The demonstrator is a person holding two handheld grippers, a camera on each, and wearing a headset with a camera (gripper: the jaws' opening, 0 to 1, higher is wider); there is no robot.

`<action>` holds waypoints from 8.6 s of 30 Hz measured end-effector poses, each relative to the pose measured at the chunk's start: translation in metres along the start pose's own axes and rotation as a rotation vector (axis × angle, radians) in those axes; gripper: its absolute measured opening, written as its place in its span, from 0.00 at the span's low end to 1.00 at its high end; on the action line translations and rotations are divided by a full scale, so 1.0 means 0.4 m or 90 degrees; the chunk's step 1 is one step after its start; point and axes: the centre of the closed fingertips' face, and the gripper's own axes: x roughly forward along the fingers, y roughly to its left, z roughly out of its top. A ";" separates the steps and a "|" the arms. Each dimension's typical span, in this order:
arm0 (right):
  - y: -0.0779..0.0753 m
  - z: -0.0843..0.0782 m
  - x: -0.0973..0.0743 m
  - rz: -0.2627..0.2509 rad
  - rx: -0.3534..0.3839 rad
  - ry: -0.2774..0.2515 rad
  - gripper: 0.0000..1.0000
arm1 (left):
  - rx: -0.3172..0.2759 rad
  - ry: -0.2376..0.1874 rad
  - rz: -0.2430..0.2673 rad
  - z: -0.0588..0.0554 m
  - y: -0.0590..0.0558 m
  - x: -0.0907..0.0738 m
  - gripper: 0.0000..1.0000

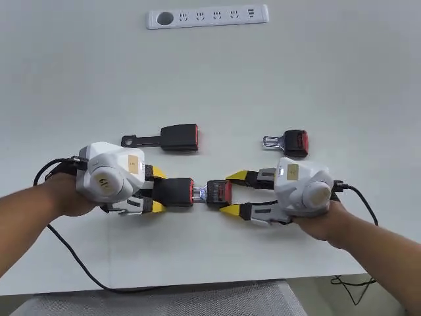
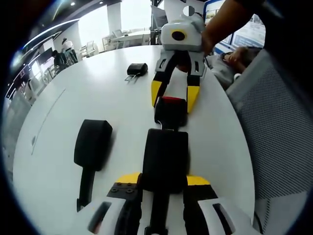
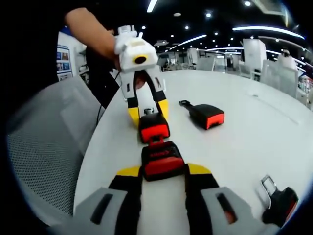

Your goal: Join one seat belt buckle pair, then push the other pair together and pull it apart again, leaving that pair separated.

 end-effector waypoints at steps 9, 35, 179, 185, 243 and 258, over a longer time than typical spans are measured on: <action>-0.001 0.002 0.002 0.006 0.001 0.006 0.34 | 0.005 0.003 0.001 0.012 -0.004 -0.003 0.33; 0.008 0.021 0.037 0.005 0.000 0.025 0.33 | 0.007 0.013 0.001 0.002 0.001 0.001 0.33; 0.006 0.021 0.042 -0.010 -0.039 0.074 0.34 | -0.009 -0.023 -0.009 0.007 -0.002 -0.005 0.35; -0.015 0.028 0.030 -0.053 -0.006 0.077 0.63 | -0.012 -0.010 -0.005 0.022 -0.008 -0.024 0.50; -0.312 -0.106 -0.273 -0.044 0.030 0.162 0.65 | -0.058 -0.064 0.047 0.080 0.273 0.001 0.76; -0.299 -0.120 -0.284 -0.021 0.003 0.169 0.49 | -0.025 -0.045 0.036 0.065 0.280 0.035 0.56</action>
